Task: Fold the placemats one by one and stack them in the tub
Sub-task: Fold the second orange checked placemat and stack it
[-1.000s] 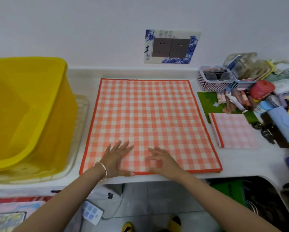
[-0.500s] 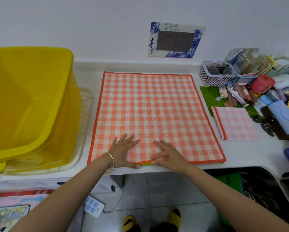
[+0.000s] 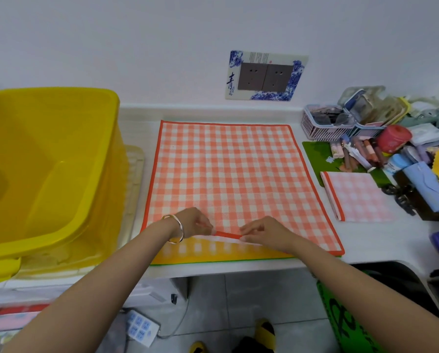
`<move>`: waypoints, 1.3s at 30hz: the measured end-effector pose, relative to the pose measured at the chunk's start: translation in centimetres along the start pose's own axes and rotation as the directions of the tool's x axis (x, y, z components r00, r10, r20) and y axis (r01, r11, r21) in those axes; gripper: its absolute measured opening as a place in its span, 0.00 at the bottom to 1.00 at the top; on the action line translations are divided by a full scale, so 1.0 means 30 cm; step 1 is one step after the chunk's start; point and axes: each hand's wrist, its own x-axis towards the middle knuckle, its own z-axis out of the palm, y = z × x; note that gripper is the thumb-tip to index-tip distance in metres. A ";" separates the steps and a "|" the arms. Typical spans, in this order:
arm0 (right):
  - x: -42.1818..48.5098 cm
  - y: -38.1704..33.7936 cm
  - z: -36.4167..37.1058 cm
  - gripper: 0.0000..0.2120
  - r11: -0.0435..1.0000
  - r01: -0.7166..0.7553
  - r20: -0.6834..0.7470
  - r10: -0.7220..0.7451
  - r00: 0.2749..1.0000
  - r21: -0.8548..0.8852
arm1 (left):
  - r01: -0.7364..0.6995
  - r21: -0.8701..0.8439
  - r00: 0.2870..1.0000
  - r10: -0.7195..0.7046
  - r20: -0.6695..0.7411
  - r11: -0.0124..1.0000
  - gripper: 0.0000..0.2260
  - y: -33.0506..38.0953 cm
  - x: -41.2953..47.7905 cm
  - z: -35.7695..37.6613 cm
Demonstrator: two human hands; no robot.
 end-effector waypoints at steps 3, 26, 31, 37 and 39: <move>-0.004 -0.026 -0.091 0.08 0.998 0.000 0.001 0.000 1.000 -0.063 | -0.043 0.018 0.999 0.043 -0.014 0.999 0.09 0.035 0.010 -0.069; 0.398 -0.133 -0.509 0.07 0.957 0.162 -0.192 -0.210 0.959 -0.239 | -0.106 0.396 0.652 0.365 -0.665 0.912 0.21 0.112 0.169 -0.310; 0.512 -0.089 -0.491 0.07 0.933 0.111 -0.236 -0.200 0.951 -0.343 | -0.033 0.382 0.795 0.256 -0.550 0.924 0.27 0.043 0.266 -0.159; 0.603 -0.052 -0.461 0.06 0.930 0.090 -0.352 -0.224 0.909 -0.357 | 0.067 0.339 0.843 0.129 -0.523 0.939 0.31 0.005 0.334 -0.026; 0.625 -0.035 -0.446 0.07 0.934 0.087 -0.384 -0.226 0.895 -0.346 | 0.104 0.351 0.849 0.101 -0.518 0.931 0.29 -0.008 0.353 0.001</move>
